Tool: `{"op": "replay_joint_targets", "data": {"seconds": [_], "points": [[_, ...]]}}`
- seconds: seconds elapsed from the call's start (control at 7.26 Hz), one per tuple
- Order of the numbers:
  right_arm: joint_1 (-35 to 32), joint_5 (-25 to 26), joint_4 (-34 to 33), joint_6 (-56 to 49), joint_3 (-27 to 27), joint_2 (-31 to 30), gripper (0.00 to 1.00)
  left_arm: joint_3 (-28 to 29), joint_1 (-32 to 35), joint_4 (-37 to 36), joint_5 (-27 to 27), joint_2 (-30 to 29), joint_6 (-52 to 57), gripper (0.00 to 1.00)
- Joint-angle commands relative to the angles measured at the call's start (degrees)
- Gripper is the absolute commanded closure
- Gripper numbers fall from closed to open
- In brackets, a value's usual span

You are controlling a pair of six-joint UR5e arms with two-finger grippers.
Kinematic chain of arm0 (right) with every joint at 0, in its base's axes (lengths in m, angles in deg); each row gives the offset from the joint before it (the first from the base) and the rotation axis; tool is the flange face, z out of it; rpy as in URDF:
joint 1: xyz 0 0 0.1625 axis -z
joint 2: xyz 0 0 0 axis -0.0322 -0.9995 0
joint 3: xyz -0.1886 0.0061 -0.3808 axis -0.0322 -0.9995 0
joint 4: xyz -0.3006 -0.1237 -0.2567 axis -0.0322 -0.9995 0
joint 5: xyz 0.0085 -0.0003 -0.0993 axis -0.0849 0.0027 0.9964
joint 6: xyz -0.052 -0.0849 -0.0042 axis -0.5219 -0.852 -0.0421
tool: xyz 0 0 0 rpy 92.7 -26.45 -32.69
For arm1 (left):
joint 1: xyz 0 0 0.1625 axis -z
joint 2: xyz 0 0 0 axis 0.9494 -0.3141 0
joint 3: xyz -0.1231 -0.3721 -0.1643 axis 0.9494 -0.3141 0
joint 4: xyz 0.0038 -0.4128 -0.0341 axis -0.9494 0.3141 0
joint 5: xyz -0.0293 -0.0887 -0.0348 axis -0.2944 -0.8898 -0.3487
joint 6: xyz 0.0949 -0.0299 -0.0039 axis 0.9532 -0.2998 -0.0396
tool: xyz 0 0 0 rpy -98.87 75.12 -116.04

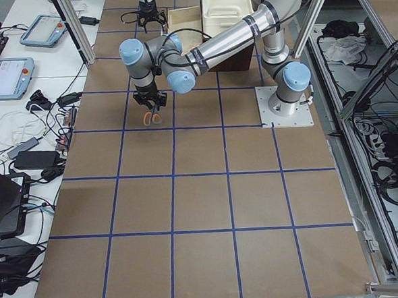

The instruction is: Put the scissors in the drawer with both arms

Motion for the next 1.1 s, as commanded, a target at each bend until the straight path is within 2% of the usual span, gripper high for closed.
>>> {"op": "replay_joint_targets", "data": {"seconds": [0.0, 0.41, 0.83, 0.96], "points": [[0.7, -0.1, 0.8, 0.8, -0.1, -2.4, 0.0, 0.2, 0.3, 0.0, -0.1, -0.1, -0.2, 1.0], [3.8, 0.1, 2.2, 4.5, 1.0, -9.1, 0.0, 0.2, 8.2, 0.1, 0.3, 1.0, -4.8, 1.0], [5.2, 1.0, 10.9, 8.5, 5.7, -18.0, 0.0, 0.2, 18.0, 0.1, -0.2, 3.1, -16.2, 1.0], [7.0, 1.0, 10.8, 12.8, 7.5, -19.8, 0.0, 0.2, 21.1, 0.1, -0.6, 4.1, -19.7, 1.0]]}}
